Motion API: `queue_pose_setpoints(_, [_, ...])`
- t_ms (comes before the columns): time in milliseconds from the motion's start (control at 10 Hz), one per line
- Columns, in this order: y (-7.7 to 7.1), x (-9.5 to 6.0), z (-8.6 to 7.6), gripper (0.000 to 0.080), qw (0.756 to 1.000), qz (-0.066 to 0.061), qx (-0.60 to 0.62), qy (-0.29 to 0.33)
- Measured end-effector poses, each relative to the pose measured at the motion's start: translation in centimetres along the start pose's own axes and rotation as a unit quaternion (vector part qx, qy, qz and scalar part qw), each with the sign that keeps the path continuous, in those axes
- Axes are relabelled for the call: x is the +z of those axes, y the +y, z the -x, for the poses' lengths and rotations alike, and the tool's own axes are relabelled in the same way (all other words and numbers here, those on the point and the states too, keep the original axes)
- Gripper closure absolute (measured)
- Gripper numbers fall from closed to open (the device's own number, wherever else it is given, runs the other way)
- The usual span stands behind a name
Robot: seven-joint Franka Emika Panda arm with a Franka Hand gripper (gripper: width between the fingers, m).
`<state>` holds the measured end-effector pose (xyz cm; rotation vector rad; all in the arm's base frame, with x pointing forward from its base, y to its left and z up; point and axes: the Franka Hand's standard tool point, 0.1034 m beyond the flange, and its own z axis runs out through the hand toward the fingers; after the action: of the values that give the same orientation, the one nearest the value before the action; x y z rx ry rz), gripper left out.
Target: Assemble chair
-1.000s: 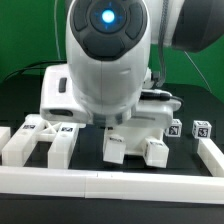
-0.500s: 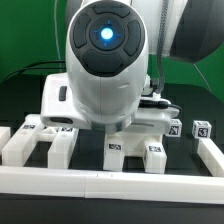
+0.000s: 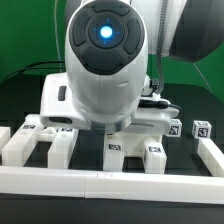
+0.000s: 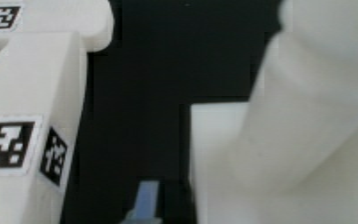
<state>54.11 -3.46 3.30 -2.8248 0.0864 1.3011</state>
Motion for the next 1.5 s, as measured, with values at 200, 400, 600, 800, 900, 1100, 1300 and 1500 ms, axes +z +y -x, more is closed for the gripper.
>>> queue_pose_setpoints(200, [0.05, -0.04, -0.10, 0.0462, 1.000, 0.000, 0.000, 0.002])
queue_pose_setpoints(400, [0.09, -0.02, -0.11, 0.0273, 1.000, 0.000, 0.000, 0.002])
queue_pose_setpoints(600, [0.11, 0.00, -0.12, 0.0177, 1.000, 0.000, 0.001, 0.002])
queue_pose_setpoints(800, [0.13, 0.01, -0.12, 0.0151, 1.000, 0.000, 0.001, 0.002])
queue_pose_setpoints(900, [0.13, 0.01, -0.12, 0.0151, 1.000, 0.000, 0.001, 0.002])
queue_pose_setpoints(1100, [0.14, 0.02, -0.13, 0.0150, 1.000, 0.000, 0.001, 0.002])
queue_pose_setpoints(1300, [0.14, 0.02, -0.13, 0.0150, 1.000, 0.000, 0.001, 0.002])
queue_pose_setpoints(1500, [0.44, -0.72, -0.39, 0.0150, 1.000, -0.003, 0.002, 0.010])
